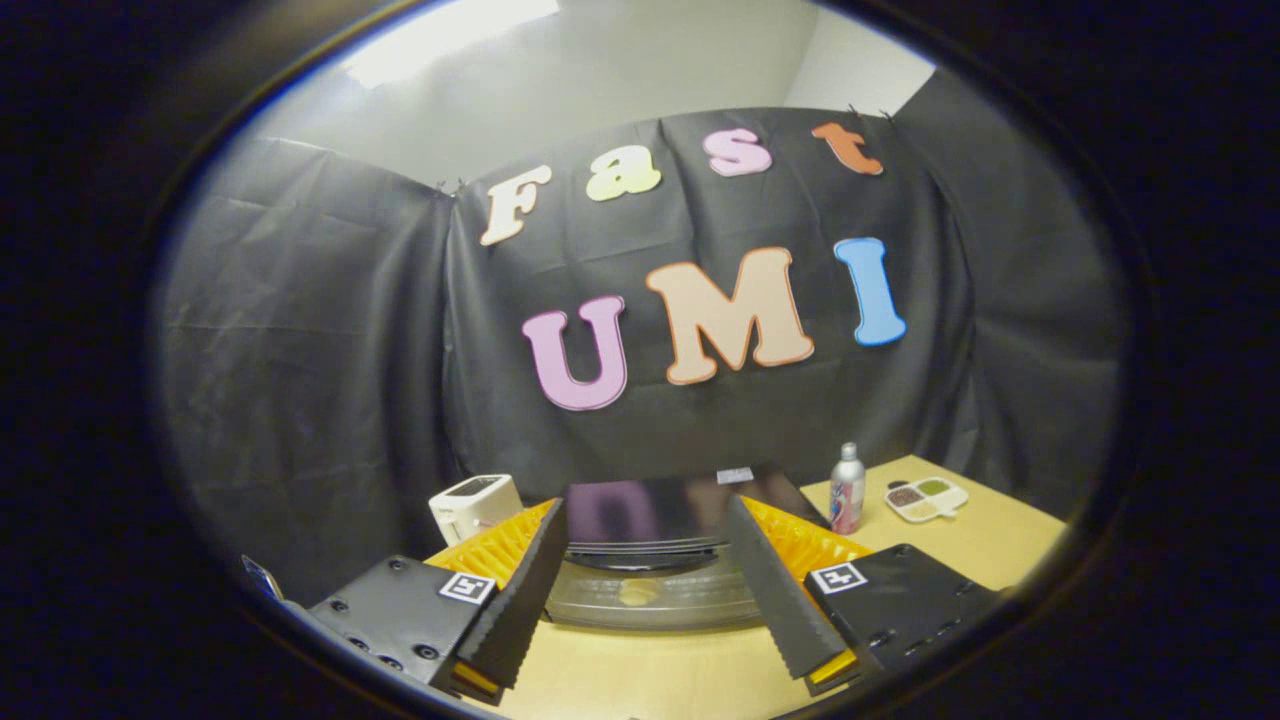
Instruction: Open the toaster oven, put the food inside, and close the toaster oven door.
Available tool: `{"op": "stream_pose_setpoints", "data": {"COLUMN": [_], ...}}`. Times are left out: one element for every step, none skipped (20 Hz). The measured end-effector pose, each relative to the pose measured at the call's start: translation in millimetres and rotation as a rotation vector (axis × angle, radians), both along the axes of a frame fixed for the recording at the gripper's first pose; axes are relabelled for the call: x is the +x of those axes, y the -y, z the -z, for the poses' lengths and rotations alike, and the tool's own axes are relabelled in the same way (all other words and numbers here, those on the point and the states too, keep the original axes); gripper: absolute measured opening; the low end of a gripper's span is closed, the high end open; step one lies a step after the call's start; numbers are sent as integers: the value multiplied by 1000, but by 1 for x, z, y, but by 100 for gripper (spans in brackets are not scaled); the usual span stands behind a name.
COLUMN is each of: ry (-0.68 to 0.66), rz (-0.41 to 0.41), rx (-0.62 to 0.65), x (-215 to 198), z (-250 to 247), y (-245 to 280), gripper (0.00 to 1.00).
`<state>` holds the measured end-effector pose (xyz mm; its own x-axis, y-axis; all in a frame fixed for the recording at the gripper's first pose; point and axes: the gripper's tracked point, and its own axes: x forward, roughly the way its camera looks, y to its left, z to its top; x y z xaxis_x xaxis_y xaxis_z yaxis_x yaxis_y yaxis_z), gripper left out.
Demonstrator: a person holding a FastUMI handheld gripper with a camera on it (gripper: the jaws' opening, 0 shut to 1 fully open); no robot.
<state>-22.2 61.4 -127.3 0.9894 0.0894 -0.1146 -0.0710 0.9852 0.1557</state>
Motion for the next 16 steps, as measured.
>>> {"op": "stream_pose_setpoints", "data": {"ry": [19,36,51,65,71,72,71,71,72,72,70,68,64,57,50,42], "rz": [4,11,27,44,53,59,64,70,75,76,78,76,73,69,64,58], "rx": [-13,-27,-41,-52,-65,-75,-81,-84,-87,-90,-90,-89,-88,-86,-84,-81], "x": [-7,-12,-16,-19,-22,-24,-27,-28,-30,-33,-34,-35,-35,-35,-36,-36], "z": [-13,-25,-35,-45,-51,-56,-58,-61,-63,-65,-65,-63,-61,-58,-55,-54], "y": [6,13,22,31,38,44,49,55,58,61,63,64,64,63,63,61], "gripper": [98,98,98,98,98,98,98,98,98,98,98,98,98,98,98,98]}}
